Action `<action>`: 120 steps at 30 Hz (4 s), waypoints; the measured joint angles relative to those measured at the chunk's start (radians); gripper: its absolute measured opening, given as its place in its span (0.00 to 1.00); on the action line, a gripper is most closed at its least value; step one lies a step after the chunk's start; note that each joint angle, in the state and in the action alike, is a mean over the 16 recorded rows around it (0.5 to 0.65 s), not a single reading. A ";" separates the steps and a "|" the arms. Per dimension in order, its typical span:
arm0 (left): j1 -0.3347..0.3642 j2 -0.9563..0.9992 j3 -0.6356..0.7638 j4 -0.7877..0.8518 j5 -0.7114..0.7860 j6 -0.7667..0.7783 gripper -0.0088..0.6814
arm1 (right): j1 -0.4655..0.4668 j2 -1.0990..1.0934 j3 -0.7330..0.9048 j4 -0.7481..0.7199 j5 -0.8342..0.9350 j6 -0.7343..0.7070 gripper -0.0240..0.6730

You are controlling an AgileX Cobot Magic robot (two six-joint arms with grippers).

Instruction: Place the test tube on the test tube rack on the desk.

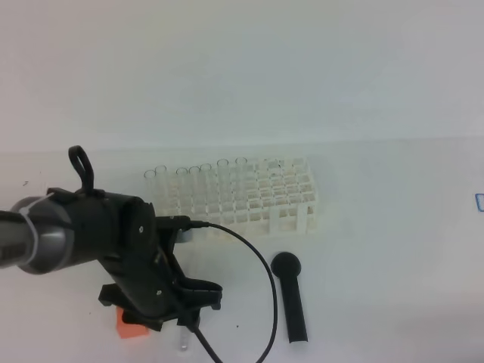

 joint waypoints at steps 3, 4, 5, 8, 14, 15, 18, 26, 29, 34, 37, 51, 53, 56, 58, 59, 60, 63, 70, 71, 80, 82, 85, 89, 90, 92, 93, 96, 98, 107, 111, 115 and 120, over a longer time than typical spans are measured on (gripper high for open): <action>0.000 0.023 0.000 0.003 -0.005 0.011 0.60 | 0.000 0.000 0.000 0.000 0.000 0.000 0.03; 0.000 0.030 0.000 0.004 -0.006 0.016 0.58 | 0.000 0.000 0.000 0.000 0.000 0.000 0.03; 0.000 0.036 0.000 0.004 -0.007 0.021 0.56 | 0.000 0.000 0.000 0.000 0.000 0.000 0.03; 0.000 0.051 0.000 0.005 -0.008 0.035 0.45 | 0.000 0.000 0.000 0.000 0.000 0.000 0.03; 0.000 0.062 0.000 0.002 -0.007 0.068 0.22 | 0.000 0.000 0.000 -0.001 0.000 0.000 0.03; 0.000 0.061 0.000 0.000 -0.007 0.074 0.18 | 0.000 0.000 0.000 -0.002 0.000 0.000 0.03; 0.000 0.047 0.000 -0.006 -0.006 0.095 0.08 | 0.000 0.000 0.000 -0.008 0.000 0.000 0.03; 0.000 -0.065 0.000 -0.067 -0.010 0.237 0.01 | 0.000 0.000 0.000 -0.028 -0.001 0.000 0.03; 0.000 -0.134 0.001 -0.143 -0.008 0.360 0.01 | 0.000 0.000 0.001 -0.032 -0.014 0.004 0.03; 0.000 -0.260 0.001 -0.363 0.000 0.667 0.01 | 0.000 0.000 0.002 0.017 -0.091 0.025 0.03; 0.000 -0.327 0.002 -0.543 0.021 0.895 0.01 | 0.000 0.000 0.003 0.067 -0.173 0.044 0.03; 0.000 -0.445 0.104 -1.405 0.214 1.765 0.01 | 0.000 0.002 -0.067 0.302 -0.334 0.092 0.03; 0.000 -0.445 0.139 -1.495 0.240 1.842 0.01 | 0.000 0.010 -0.107 0.308 -0.268 0.063 0.03; 0.000 -0.445 0.193 -1.603 0.278 1.933 0.01 | 0.001 0.036 -0.180 0.319 -0.142 -0.007 0.03; 0.000 -0.445 0.226 -1.654 0.303 1.982 0.01 | 0.005 0.062 -0.232 0.341 -0.054 -0.074 0.03; 0.000 -0.445 0.242 -1.674 0.314 2.002 0.01 | 0.009 0.077 -0.258 0.358 -0.014 -0.112 0.03; 0.000 -0.445 0.255 -1.691 0.326 2.019 0.01 | 0.014 0.093 -0.283 0.382 0.022 -0.155 0.03; 0.000 -0.445 0.288 -1.724 0.361 2.056 0.01 | 0.039 0.148 -0.345 0.485 0.098 -0.304 0.03; 0.000 -0.445 0.316 -1.736 0.457 2.076 0.01 | 0.138 0.301 -0.417 0.905 0.161 -0.724 0.03; 0.000 -0.445 0.316 -1.736 0.468 2.076 0.01 | 0.155 0.322 -0.419 0.979 0.165 -0.787 0.03; 0.000 -0.445 0.316 -1.738 0.567 2.071 0.01 | 0.253 0.527 -0.442 1.509 0.287 -1.296 0.03; 0.000 -0.445 0.316 -1.738 0.585 2.072 0.01 | 0.259 0.577 -0.461 1.573 0.337 -1.375 0.04; 0.000 -0.445 0.316 -1.738 0.606 2.071 0.01 | 0.263 0.653 -0.501 1.633 0.416 -1.465 0.09; 0.000 -0.445 0.316 -1.738 0.629 2.071 0.01 | 0.264 0.754 -0.574 1.659 0.513 -1.528 0.21; 0.000 -0.445 0.316 -1.738 0.634 2.071 0.01 | 0.265 0.778 -0.594 1.661 0.535 -1.536 0.25; 0.000 -0.445 0.316 -1.738 0.640 2.071 0.01 | 0.266 0.825 -0.636 1.663 0.574 -1.547 0.32; 0.000 -0.445 0.316 -1.738 0.643 2.071 0.01 | 0.267 0.848 -0.657 1.663 0.591 -1.551 0.36; 0.000 -0.445 0.316 -1.738 0.651 2.071 0.01 | 0.276 0.910 -0.716 1.665 0.631 -1.555 0.48; 0.000 -0.445 0.316 -1.738 0.655 2.070 0.01 | 0.285 0.949 -0.748 1.665 0.650 -1.555 0.55; 0.000 -0.445 0.316 -1.738 0.657 2.069 0.01 | 0.351 1.089 -0.829 1.666 0.700 -1.557 0.65; 0.000 -0.445 0.316 -1.738 0.658 2.069 0.01 | 0.378 1.129 -0.841 1.667 0.706 -1.564 0.54; 0.000 -0.445 0.316 -1.738 0.660 2.066 0.01 | 0.395 1.157 -0.848 1.670 0.711 -1.573 0.43; 0.000 -0.445 0.316 -1.738 0.663 2.062 0.01 | 0.403 1.175 -0.852 1.673 0.718 -1.585 0.28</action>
